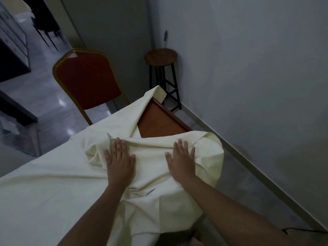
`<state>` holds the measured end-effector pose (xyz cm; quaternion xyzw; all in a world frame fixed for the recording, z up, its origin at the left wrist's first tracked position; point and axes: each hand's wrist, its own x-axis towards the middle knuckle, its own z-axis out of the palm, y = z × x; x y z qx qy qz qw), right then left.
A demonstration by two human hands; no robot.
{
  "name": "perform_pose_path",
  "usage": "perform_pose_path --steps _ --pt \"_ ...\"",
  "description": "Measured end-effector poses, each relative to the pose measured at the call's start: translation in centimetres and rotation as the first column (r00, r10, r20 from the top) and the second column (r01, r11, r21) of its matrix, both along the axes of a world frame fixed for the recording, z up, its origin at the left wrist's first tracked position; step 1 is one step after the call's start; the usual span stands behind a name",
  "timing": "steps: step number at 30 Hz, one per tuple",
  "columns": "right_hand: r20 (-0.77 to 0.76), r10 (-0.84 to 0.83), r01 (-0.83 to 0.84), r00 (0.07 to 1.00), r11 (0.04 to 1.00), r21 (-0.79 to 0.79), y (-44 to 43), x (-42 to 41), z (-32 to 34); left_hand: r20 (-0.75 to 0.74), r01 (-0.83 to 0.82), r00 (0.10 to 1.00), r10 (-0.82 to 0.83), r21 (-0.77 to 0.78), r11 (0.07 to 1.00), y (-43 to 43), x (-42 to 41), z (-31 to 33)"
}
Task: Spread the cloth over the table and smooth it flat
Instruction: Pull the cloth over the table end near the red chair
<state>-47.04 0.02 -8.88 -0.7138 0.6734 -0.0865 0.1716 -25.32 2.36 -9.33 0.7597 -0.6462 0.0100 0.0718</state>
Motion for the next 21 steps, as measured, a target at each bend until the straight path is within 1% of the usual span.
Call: perform_pose_path --steps 2,3,6,10,14,17,19,21 --pt "-0.11 -0.055 0.057 0.992 0.998 0.009 0.5 0.3 -1.3 -0.027 -0.044 0.999 0.045 0.042 0.998 0.3 0.5 -0.3" --pt "-0.158 -0.073 0.074 0.985 0.997 0.002 0.8 -0.2 -1.9 -0.028 -0.036 0.999 0.038 0.068 0.997 0.2 0.7 -0.4" --pt "-0.243 -0.089 0.08 0.966 0.996 -0.046 1.1 -2.2 -2.8 -0.036 0.032 0.999 -0.028 0.116 0.993 -1.2 0.3 -0.9" --pt "-0.325 -0.122 0.115 0.938 0.993 -0.042 0.3 -4.7 -2.8 -0.033 0.117 0.993 -0.113 0.153 0.981 -4.6 -1.1 -1.3" --pt "-0.344 -0.164 0.151 0.925 0.987 -0.062 -0.1 -7.2 -2.9 -0.05 0.208 0.978 -0.203 0.17 0.963 -8.2 -3.5 -1.8" --pt "-0.36 -0.192 0.178 0.913 0.981 -0.071 -1.1 -9.2 -2.8 -0.087 0.251 0.967 -0.241 0.142 0.957 -8.9 -4.7 -2.4" --pt "-0.357 -0.219 0.221 0.908 0.975 -0.037 -2.6 -11.2 -2.3 -0.09 0.274 0.96 -0.264 0.132 0.953 -8.4 -4.9 -2.6" --pt "-0.356 -0.172 0.204 0.919 0.977 0.054 -3.8 -12.7 -1.8 -0.092 0.289 0.956 -0.28 0.119 0.95 -7.9 -4.9 -2.8"
